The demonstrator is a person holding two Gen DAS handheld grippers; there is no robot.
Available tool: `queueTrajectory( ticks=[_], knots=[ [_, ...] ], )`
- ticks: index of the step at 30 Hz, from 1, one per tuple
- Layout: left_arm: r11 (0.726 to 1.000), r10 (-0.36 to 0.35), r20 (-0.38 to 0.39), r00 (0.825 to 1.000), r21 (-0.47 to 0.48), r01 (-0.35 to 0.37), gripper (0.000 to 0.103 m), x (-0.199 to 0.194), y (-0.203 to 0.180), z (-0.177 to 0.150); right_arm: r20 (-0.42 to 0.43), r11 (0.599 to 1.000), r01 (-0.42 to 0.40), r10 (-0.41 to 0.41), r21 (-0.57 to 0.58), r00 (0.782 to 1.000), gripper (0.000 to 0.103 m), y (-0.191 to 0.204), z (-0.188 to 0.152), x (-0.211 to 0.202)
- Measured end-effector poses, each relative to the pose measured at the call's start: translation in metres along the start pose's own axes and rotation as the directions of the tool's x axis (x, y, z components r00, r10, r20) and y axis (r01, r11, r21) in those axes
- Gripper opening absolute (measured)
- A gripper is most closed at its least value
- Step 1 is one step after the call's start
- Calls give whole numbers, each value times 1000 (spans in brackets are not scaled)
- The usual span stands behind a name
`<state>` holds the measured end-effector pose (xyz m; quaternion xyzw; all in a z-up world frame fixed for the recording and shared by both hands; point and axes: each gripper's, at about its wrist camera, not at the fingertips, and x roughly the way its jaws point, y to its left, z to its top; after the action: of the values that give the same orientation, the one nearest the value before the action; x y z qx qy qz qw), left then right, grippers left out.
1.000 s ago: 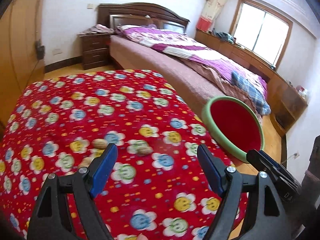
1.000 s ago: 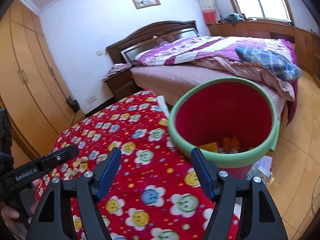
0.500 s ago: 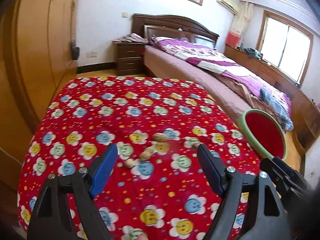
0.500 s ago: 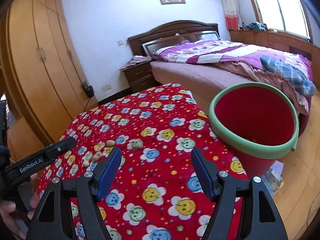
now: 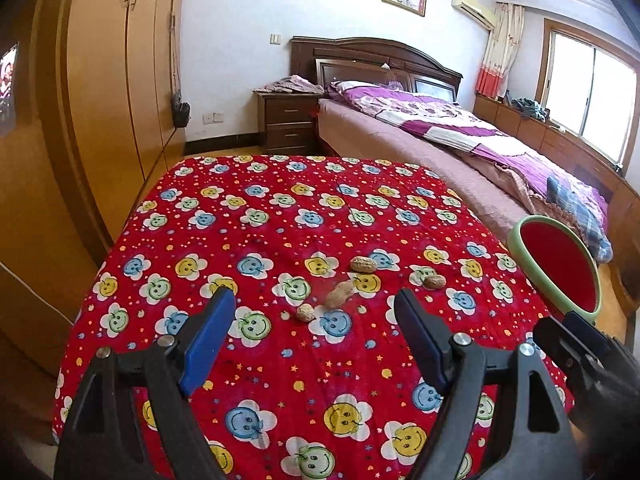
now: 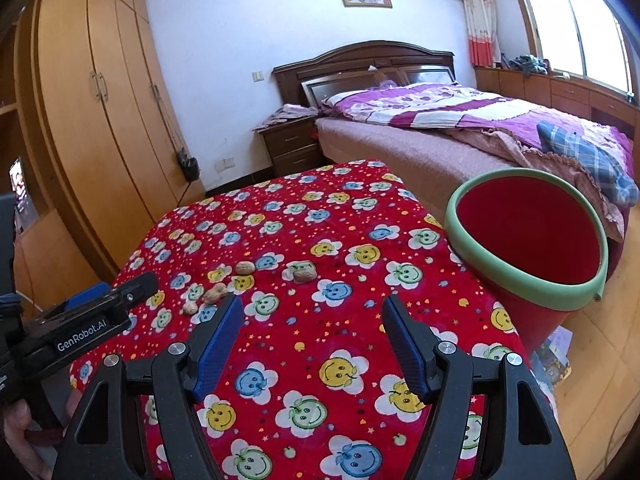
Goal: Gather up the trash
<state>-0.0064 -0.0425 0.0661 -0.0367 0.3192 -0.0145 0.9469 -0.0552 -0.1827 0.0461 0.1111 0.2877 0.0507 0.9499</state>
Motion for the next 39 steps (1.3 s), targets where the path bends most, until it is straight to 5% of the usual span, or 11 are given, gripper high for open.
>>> queueTrajectory(
  ticks=[39],
  knots=[
    [1000, -4, 11, 1000, 2, 4, 80, -5, -5, 0, -6, 1000, -4, 4, 7, 1000, 73, 0, -1, -1]
  ],
)
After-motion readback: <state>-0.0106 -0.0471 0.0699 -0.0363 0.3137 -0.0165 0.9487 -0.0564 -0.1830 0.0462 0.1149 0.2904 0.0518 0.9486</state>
